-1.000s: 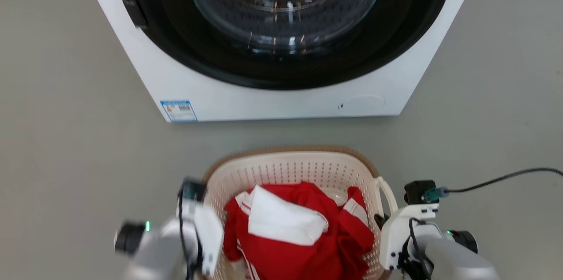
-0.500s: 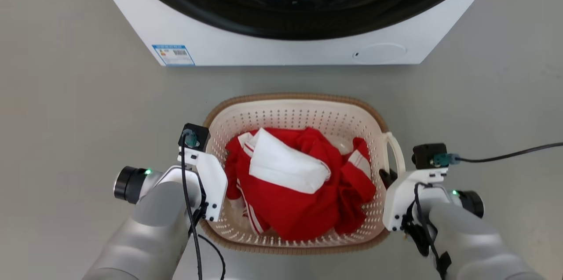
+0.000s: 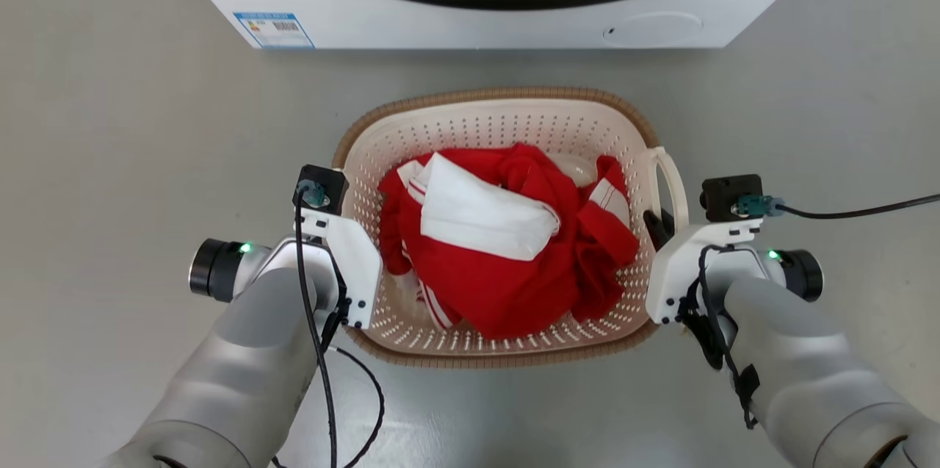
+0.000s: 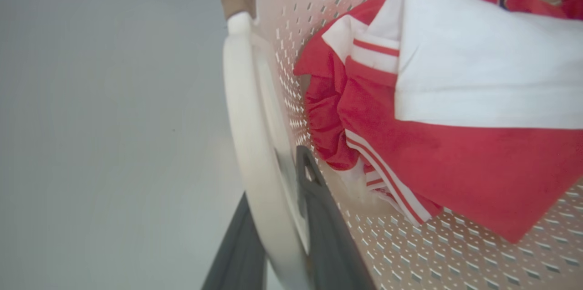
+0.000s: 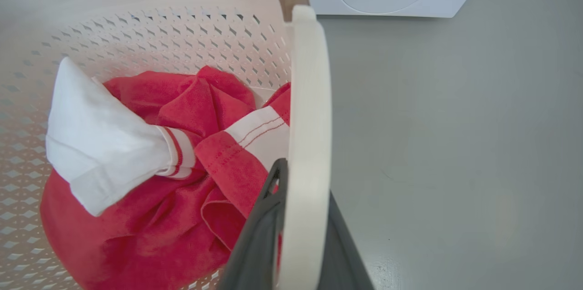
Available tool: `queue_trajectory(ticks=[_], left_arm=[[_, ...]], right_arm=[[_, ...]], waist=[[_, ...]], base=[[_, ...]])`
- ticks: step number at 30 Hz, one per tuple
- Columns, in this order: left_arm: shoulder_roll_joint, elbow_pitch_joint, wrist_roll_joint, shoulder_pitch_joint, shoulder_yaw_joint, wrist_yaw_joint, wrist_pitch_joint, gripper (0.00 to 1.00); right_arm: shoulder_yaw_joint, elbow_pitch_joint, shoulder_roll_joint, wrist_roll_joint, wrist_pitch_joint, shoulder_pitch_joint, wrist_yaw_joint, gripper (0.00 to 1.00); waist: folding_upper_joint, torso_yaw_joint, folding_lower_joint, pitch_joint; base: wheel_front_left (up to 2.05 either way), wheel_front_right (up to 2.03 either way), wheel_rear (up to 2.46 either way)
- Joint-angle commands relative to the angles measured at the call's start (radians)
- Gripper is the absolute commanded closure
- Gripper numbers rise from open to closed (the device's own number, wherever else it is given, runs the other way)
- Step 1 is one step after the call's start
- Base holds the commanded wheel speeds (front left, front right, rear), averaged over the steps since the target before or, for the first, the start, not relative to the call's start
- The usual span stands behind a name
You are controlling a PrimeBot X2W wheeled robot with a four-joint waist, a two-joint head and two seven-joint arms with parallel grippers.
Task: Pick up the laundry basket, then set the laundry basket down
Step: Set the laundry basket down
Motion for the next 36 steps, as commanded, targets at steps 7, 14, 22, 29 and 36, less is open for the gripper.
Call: queue_trajectory(ticks=[7,14,22,29,36], left_arm=[[-0.007,-0.022,-0.008,-0.048,-0.007,0.003,-0.027,1.0],[-0.007,-0.016,-0.011,-0.087,-0.012,0.012,-0.055,1.0],[-0.007,0.003,-0.012,-0.14,-0.015,0.015,-0.088,1.0],[-0.007,0.01,-0.019,-0.163,-0.02,0.016,-0.103,1.0],[-0.007,0.014,-0.028,-0.175,-0.027,0.015,-0.11,1.0]], right_arm=[[-0.007,-0.019,0.017,-0.048,-0.049,-0.036,0.017,1.0],[-0.026,-0.019,0.004,-0.077,-0.053,-0.046,0.017,1.0],[-0.056,-0.019,0.005,-0.114,-0.063,-0.064,0.017,1.0],[-0.086,-0.019,0.001,-0.143,-0.072,-0.079,0.017,1.0],[-0.116,-0.019,-0.004,-0.173,-0.077,-0.088,0.017,1.0]], waist=[[0.0,0.006,0.0,0.088],[0.0,0.013,0.0,0.143],[0.0,0.005,0.0,0.203],[0.0,0.007,0.0,0.238],[0.0,0.011,0.0,0.263]], base=[[0.0,0.0,0.0],[0.0,0.0,0.0],[0.0,0.0,0.0],[0.0,0.0,0.0],[0.0,0.0,0.0]])
